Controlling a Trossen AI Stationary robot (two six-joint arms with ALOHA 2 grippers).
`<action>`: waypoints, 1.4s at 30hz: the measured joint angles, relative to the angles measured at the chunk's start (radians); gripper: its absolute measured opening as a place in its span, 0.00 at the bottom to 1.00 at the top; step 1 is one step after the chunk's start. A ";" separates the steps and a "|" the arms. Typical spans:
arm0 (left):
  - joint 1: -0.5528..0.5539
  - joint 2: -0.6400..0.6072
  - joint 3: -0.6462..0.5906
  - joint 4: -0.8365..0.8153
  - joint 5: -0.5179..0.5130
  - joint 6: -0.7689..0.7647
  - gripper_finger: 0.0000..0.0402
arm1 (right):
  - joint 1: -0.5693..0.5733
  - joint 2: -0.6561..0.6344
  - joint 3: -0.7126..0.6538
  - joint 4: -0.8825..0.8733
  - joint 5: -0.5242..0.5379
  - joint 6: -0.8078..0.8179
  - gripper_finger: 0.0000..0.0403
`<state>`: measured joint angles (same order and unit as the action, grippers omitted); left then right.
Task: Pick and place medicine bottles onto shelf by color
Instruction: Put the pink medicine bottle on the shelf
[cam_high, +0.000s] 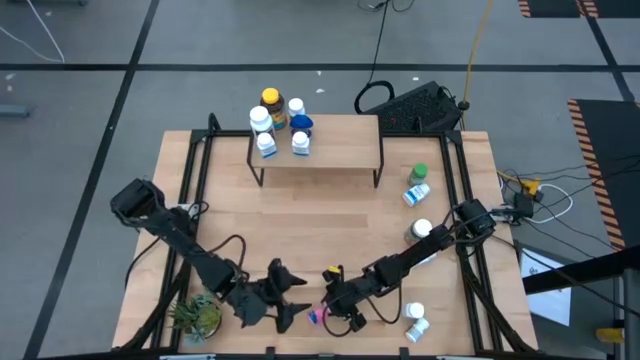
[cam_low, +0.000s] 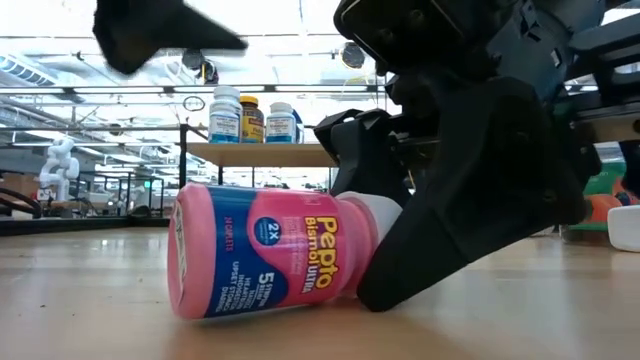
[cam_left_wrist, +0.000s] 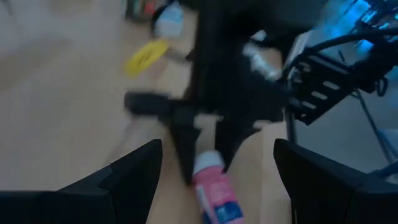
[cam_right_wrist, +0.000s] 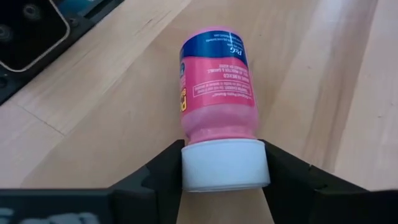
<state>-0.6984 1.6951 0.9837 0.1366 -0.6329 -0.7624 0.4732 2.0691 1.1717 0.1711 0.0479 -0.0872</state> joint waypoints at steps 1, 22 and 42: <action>-0.008 0.000 0.013 -0.001 -0.023 0.034 0.77 | 0.000 0.000 0.000 -0.002 -0.001 0.000 0.43; -0.079 0.021 0.056 0.023 -0.160 0.263 0.77 | -0.002 -0.020 -0.002 -0.041 -0.042 -0.027 0.44; 0.020 0.206 0.054 0.351 -0.144 0.550 0.77 | -0.065 -0.459 -0.419 0.196 0.162 0.019 0.44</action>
<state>-0.6785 1.9012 1.0382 0.4879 -0.7764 -0.2123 0.4080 1.6097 0.7523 0.3674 0.2096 -0.0682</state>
